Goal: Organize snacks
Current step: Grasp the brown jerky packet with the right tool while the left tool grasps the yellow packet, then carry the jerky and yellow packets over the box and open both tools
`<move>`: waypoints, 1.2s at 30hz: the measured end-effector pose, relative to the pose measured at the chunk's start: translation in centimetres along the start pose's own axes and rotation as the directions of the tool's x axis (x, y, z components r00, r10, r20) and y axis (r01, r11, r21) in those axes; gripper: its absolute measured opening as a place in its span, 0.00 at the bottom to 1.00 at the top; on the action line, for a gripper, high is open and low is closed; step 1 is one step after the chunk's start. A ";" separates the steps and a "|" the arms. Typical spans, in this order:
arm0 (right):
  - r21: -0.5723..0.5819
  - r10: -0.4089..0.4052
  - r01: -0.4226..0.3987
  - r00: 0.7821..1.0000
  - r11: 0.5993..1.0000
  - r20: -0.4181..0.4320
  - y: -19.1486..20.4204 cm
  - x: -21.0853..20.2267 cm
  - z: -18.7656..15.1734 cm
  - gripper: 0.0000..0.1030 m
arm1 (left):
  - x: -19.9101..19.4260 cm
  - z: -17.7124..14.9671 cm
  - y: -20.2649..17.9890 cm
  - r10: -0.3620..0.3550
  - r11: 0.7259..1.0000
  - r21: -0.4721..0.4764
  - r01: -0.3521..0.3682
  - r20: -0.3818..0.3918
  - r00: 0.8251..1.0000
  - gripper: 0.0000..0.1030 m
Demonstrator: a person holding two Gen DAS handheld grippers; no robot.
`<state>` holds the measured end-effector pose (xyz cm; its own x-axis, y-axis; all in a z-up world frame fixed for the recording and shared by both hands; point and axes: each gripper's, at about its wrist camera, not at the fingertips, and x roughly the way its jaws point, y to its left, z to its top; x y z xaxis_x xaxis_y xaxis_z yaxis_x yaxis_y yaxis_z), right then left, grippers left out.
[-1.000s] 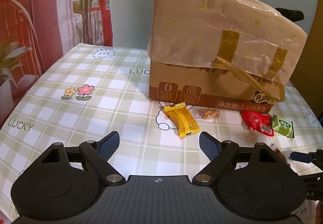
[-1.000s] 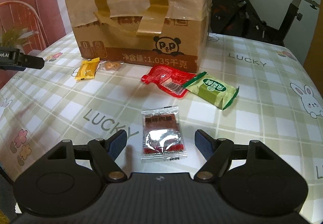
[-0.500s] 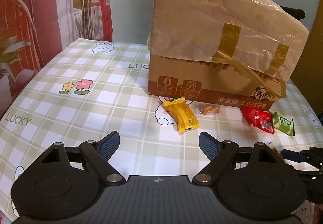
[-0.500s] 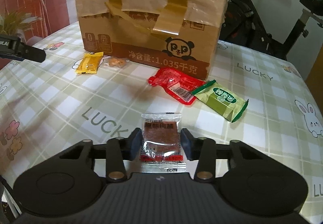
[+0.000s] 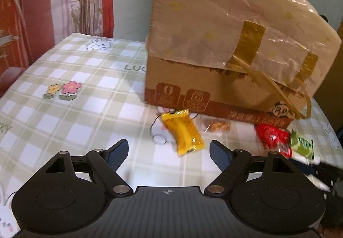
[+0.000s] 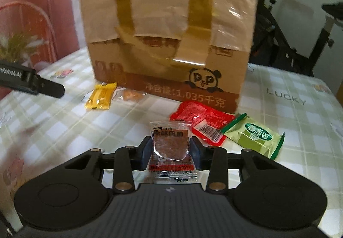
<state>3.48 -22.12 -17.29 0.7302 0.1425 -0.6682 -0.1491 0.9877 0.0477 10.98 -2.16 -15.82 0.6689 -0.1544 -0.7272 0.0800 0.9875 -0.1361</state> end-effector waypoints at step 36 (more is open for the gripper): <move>0.120 0.005 -0.011 0.999 0.993 0.048 -1.6 -0.4 -1.4 0.39 | -0.1 -3.0 -2.9 0.003 0.991 0.131 0.002 -0.043 0.999 0.37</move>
<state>2.51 -23.88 -18.09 0.7609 0.1507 -0.6312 -0.0764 0.9867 0.1436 8.45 -5.11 -17.36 0.6364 -0.1524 -0.7561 0.1780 0.9828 -0.0483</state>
